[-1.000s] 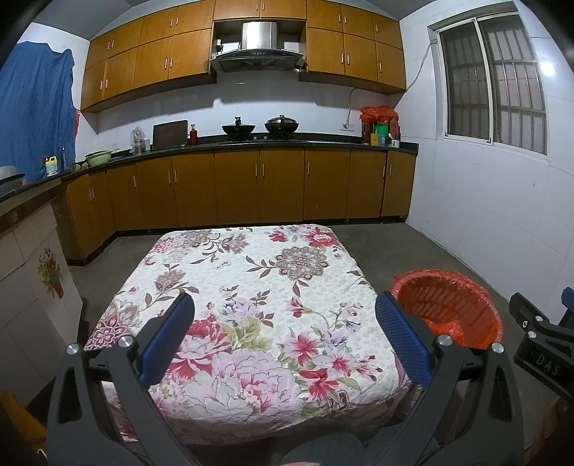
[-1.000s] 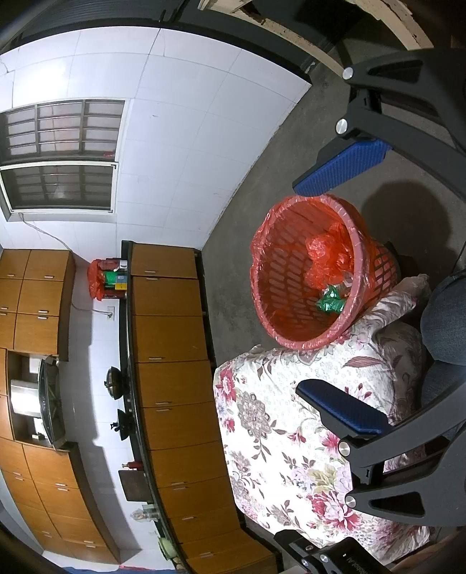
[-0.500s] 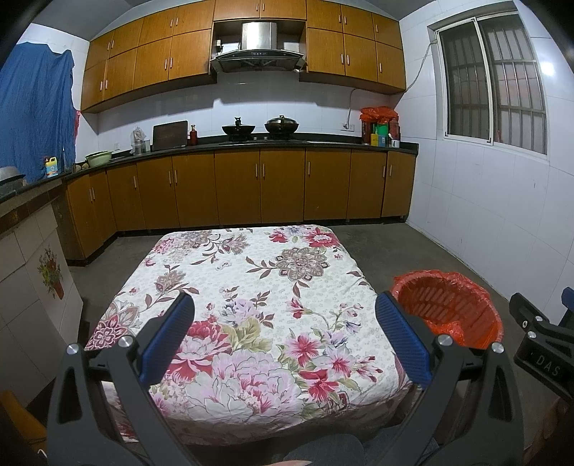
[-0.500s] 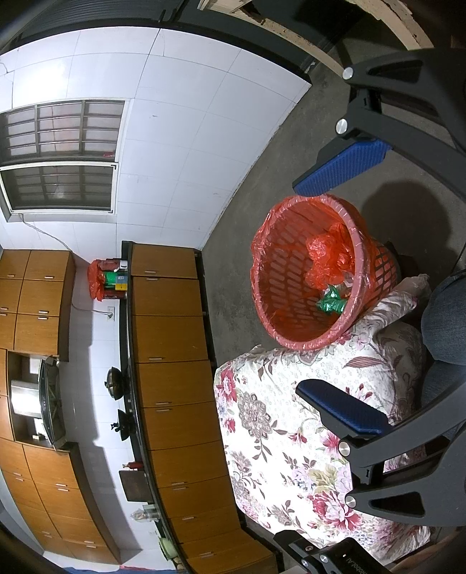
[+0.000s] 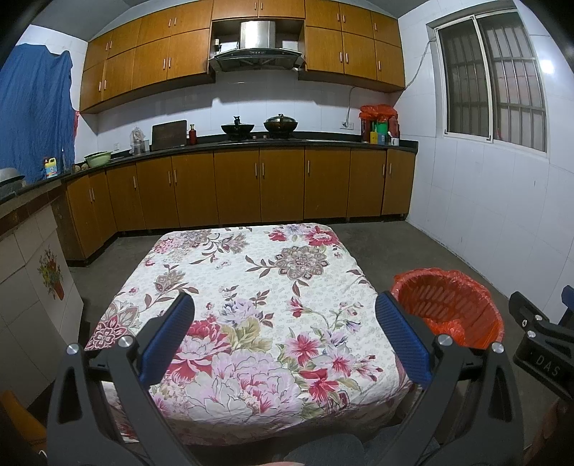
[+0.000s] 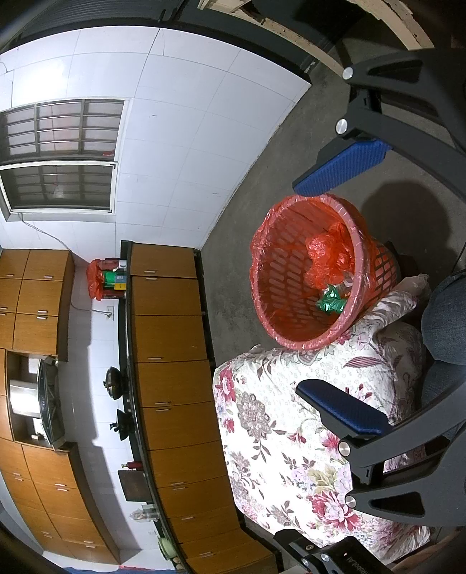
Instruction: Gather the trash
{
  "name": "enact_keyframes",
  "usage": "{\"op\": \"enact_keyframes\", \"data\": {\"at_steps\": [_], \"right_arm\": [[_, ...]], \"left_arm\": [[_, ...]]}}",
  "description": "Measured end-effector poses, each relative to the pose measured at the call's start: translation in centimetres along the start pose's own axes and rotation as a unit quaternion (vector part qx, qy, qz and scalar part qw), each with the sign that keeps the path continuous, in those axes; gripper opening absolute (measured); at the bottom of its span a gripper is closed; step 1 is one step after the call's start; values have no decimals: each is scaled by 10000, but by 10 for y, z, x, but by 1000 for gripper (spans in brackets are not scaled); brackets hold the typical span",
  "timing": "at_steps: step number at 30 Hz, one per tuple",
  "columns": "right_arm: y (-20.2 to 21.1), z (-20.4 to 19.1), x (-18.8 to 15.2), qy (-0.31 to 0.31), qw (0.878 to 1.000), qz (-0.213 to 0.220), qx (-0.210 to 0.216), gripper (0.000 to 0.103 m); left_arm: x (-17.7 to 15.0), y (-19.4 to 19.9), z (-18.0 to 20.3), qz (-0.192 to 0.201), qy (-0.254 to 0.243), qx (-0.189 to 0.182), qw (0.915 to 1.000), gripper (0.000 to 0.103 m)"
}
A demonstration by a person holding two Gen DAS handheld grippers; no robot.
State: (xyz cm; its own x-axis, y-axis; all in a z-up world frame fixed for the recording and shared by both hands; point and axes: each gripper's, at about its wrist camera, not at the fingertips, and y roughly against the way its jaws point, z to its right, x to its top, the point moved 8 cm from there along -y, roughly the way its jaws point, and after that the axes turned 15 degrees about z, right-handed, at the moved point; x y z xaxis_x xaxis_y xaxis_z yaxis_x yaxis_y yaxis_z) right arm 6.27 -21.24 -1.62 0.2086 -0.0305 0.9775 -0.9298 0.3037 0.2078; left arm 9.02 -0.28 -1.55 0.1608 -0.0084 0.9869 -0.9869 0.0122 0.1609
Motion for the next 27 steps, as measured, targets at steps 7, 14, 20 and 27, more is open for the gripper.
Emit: {"op": "enact_keyframes", "data": {"at_steps": [7, 14, 20, 27], "right_arm": [[0, 0, 0, 1, 10000, -5, 5, 101], [0, 0, -1, -1, 10000, -11, 2, 101], [0, 0, -1, -4, 10000, -15, 4, 101], [-1, 1, 0, -3, 10000, -16, 7, 101]], "left_arm": [[0, -1, 0, -10, -1, -3, 10000, 99], [0, -1, 0, -27, -3, -2, 10000, 99], [-4, 0, -2, -44, -10, -6, 10000, 99], [-8, 2, -3, -54, -47, 5, 10000, 99]]}}
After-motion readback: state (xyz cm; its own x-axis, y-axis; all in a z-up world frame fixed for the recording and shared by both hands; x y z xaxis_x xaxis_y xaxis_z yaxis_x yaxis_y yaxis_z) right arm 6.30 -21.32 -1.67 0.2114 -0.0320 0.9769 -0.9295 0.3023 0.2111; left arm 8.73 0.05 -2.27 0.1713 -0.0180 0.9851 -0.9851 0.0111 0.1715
